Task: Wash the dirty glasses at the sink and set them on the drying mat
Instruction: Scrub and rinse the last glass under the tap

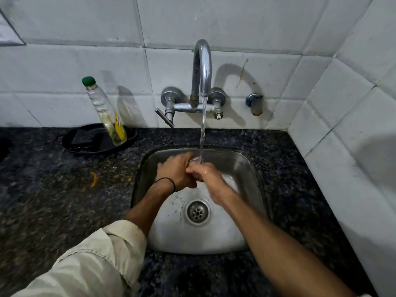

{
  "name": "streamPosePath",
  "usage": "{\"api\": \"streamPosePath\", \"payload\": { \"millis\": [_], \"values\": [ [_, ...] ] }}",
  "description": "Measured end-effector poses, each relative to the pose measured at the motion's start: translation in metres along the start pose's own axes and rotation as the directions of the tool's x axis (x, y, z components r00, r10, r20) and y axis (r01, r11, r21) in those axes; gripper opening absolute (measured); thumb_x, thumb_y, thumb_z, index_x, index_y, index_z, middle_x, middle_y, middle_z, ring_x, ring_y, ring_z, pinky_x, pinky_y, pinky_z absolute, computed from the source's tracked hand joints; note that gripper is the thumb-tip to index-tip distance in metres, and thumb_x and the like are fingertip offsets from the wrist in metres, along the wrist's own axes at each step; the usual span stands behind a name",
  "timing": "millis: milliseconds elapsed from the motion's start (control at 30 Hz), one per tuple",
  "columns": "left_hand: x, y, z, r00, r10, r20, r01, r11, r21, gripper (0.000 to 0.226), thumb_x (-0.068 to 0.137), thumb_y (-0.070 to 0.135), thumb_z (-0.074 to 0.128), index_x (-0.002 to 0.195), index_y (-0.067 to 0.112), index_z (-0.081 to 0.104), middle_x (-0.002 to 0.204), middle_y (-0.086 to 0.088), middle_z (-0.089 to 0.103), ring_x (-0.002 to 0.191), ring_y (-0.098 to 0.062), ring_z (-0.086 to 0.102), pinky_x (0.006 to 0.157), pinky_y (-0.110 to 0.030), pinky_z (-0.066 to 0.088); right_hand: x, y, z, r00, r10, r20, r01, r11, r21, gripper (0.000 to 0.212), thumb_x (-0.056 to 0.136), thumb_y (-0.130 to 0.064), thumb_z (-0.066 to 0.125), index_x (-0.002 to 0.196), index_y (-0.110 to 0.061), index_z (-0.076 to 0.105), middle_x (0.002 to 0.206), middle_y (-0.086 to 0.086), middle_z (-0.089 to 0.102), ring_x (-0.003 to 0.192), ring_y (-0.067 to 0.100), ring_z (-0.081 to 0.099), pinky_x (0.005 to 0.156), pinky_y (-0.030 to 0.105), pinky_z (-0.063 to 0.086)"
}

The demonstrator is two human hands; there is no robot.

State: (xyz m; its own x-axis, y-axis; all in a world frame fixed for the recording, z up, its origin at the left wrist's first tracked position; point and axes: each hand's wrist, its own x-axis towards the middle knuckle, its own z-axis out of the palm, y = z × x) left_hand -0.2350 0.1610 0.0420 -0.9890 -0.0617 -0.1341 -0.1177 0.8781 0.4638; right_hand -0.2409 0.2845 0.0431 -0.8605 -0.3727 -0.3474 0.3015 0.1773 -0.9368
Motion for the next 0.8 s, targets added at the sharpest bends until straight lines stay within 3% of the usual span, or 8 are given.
{"api": "streamPosePath", "payload": {
  "millis": [67, 133, 233, 333, 500, 633, 733, 800],
  "values": [
    [0.001, 0.016, -0.009, 0.992, -0.037, 0.122, -0.003, 0.949, 0.316, 0.060, 0.062, 0.029, 0.086, 0.116, 0.030, 0.060, 0.113, 0.004, 0.068, 0.113, -0.023, 0.061, 0.101, -0.052, 0.039, 0.000, 0.023, 0.013, 0.979, 0.132, -0.153, -0.058, 0.910, 0.412, 0.024, 0.088, -0.036, 0.063, 0.085, -0.017, 0.076, 0.076, 0.005, 0.072, 0.071, 0.020, 0.065, 0.064, 0.033, 0.050],
    [0.003, 0.029, -0.014, 0.979, -0.050, 0.198, -0.054, 0.871, 0.488, 0.042, 0.072, 0.036, 0.079, 0.109, 0.026, 0.064, 0.110, 0.001, 0.068, 0.108, -0.025, 0.062, 0.097, -0.045, 0.042, 0.005, 0.038, 0.027, 0.935, 0.311, -0.171, -0.110, 0.711, 0.695, 0.038, 0.092, -0.042, 0.060, 0.102, -0.008, 0.075, 0.089, 0.013, 0.073, 0.072, 0.022, 0.066, 0.056, 0.029, 0.049],
    [0.004, 0.037, -0.019, 0.964, -0.049, 0.262, -0.078, 0.890, 0.450, 0.041, 0.081, 0.048, 0.068, 0.113, 0.024, 0.065, 0.114, -0.002, 0.066, 0.107, -0.027, 0.062, 0.091, -0.040, 0.047, 0.012, 0.054, 0.041, 0.885, 0.445, -0.138, -0.132, 0.523, 0.842, 0.041, 0.095, -0.041, 0.055, 0.110, -0.006, 0.070, 0.107, 0.019, 0.072, 0.085, 0.029, 0.067, 0.061, 0.032, 0.048],
    [-0.001, 0.033, -0.022, 0.956, -0.069, 0.285, -0.046, 0.924, 0.379, 0.047, 0.079, 0.052, 0.069, 0.116, 0.023, 0.064, 0.113, -0.004, 0.064, 0.105, -0.027, 0.062, 0.088, -0.039, 0.047, 0.013, 0.065, 0.044, 0.855, 0.508, -0.102, -0.194, 0.497, 0.846, 0.043, 0.095, -0.039, 0.050, 0.112, -0.004, 0.067, 0.098, 0.019, 0.072, 0.076, 0.026, 0.066, 0.057, 0.028, 0.048],
    [-0.016, 0.002, -0.008, 0.955, -0.149, 0.258, 0.088, 0.968, 0.233, 0.045, 0.064, 0.057, 0.077, 0.098, 0.028, 0.072, 0.092, 0.000, 0.070, 0.087, -0.024, 0.067, 0.078, -0.034, 0.054, 0.015, 0.067, 0.038, 0.799, 0.579, -0.162, -0.352, 0.670, 0.654, 0.035, 0.094, -0.031, 0.055, 0.111, -0.003, 0.067, 0.098, 0.020, 0.073, 0.069, 0.028, 0.067, 0.043, 0.023, 0.047],
    [-0.021, -0.024, -0.001, 0.919, -0.135, 0.370, 0.139, 0.990, 0.017, 0.040, 0.068, 0.044, 0.081, 0.101, 0.024, 0.070, 0.083, 0.004, 0.069, 0.079, -0.016, 0.067, 0.070, -0.030, 0.055, 0.010, 0.064, 0.023, 0.840, 0.508, -0.190, -0.437, 0.842, 0.317, 0.033, 0.090, -0.039, 0.068, 0.098, -0.007, 0.072, 0.074, 0.009, 0.072, 0.063, 0.024, 0.068, 0.057, 0.031, 0.055],
    [-0.029, -0.031, 0.004, 0.827, -0.079, 0.556, 0.276, 0.920, -0.279, 0.037, 0.072, 0.025, 0.082, 0.106, 0.026, 0.066, 0.087, 0.007, 0.067, 0.076, -0.011, 0.067, 0.058, -0.031, 0.055, 0.009, 0.048, 0.015, 0.941, 0.275, -0.198, -0.281, 0.960, 0.002, 0.028, 0.089, -0.033, 0.066, 0.075, -0.009, 0.071, 0.060, 0.005, 0.067, 0.048, 0.015, 0.060, 0.059, 0.031, 0.053],
    [-0.030, -0.038, 0.017, 0.821, 0.024, 0.571, 0.308, 0.823, -0.478, 0.029, 0.073, 0.019, 0.082, 0.099, 0.025, 0.070, 0.097, 0.002, 0.072, 0.091, -0.014, 0.068, 0.066, -0.035, 0.055, 0.006, 0.029, 0.012, 0.984, 0.054, -0.171, -0.110, 0.934, -0.340, 0.031, 0.089, -0.032, 0.064, 0.067, -0.011, 0.070, 0.054, 0.000, 0.066, 0.044, 0.009, 0.057, 0.052, 0.024, 0.049]
  ]
}}
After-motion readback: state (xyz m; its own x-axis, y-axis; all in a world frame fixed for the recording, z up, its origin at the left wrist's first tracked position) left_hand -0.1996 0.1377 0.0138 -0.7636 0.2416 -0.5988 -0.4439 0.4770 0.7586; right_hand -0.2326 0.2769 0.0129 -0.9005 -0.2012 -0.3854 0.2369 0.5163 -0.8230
